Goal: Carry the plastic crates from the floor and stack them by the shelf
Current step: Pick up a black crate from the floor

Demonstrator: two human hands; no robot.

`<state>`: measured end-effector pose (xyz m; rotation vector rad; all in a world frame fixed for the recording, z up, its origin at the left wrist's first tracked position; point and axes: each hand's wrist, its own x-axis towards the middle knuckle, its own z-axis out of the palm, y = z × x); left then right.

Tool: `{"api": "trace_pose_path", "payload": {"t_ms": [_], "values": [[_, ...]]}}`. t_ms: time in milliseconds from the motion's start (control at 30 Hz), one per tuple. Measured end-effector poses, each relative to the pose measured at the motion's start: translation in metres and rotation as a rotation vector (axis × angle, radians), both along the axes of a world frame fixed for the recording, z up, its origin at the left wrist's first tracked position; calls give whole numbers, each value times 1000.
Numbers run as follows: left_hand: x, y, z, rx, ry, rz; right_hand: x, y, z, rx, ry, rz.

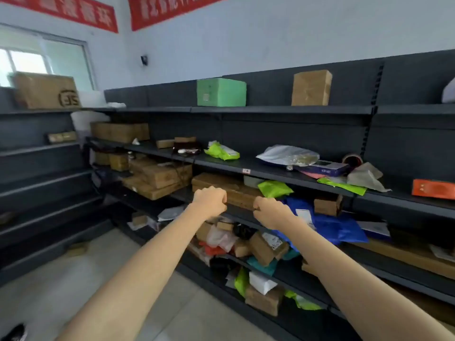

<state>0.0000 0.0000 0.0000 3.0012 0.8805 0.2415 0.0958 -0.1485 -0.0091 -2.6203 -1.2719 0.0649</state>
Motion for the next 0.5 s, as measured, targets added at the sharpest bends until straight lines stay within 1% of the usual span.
{"api": "trace_pose_path", "payload": {"t_ms": [67,233,367,500], "values": [[-28,12,1,-1,7,62,-13,18,1,-14,-5,38],[-128,40,-17,-16,-10,273,-74,70,-10,-20,-18,239],[-212,39,-31,-31,-25,458,-144,103,-21,-7,21,444],[-317,25,-43,-51,10,700,-238,122,-28,-8,42,701]]}}
